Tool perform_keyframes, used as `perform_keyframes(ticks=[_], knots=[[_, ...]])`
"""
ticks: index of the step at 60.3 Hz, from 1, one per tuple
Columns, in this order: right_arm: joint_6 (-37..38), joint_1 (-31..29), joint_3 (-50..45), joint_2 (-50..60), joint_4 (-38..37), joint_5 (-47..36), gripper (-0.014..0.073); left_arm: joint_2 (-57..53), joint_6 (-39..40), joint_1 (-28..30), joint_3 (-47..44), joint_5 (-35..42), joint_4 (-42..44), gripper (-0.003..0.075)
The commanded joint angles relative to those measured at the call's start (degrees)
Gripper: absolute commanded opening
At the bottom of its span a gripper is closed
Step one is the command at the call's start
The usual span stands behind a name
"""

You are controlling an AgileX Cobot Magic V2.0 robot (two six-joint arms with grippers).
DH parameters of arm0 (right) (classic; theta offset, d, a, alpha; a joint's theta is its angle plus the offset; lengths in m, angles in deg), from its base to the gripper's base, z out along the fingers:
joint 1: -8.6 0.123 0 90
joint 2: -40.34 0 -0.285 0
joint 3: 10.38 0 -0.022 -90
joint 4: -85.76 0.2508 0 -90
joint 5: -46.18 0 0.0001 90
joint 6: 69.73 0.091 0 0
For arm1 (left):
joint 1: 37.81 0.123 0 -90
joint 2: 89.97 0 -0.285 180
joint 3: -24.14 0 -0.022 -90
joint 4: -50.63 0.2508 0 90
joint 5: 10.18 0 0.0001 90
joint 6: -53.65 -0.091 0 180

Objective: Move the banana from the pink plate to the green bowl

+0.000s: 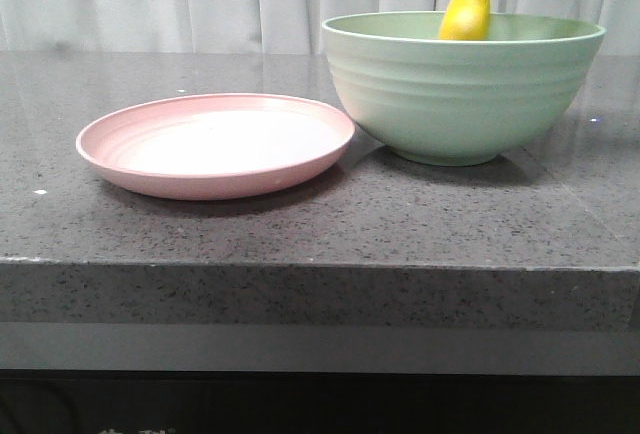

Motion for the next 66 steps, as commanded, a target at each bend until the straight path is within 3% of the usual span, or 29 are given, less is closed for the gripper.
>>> perform_keyframes(ticks=[1,7,13,20,29,44,66], knots=[[8.1,-0.1,2.1,5.4,-3.6,0.1,0.0545,-1.1,1.8,1.7,1.7,5.3,0.2,0.0587],[22.1,-0.1,2.1,8.8,-14.7,1.9,0.0417,-1.1,2.1,6.0,1.7,6.1,0.6,0.0503],[31.3,-0.1,2.1,11.6,-26.2,4.9,0.0253,-1.1,2.1,11.9,1.7,7.1,0.6,0.0391],[34.8,-0.1,2.1,12.8,-33.1,8.8,0.0096,-1.1,2.1,19.5,1.7,8.3,0.6,0.0235],[34.8,-0.1,2.1,13.1,-35.9,12.0,-0.0062,-1.1,2.0,27.9,1.7,9.1,0.6,-0.0009],[34.8,-0.1,-1.4,17.3,-37.6,9.7,-0.0066,-2.9,0.0,35.6,-1.5,11.1,0.8,-0.0018],[31.2,-0.1,-30.9,42.1,-37.5,-13.0,-0.0069,-19.6,0.0,35.8,-25.2,23.3,0.8,-0.0018]])
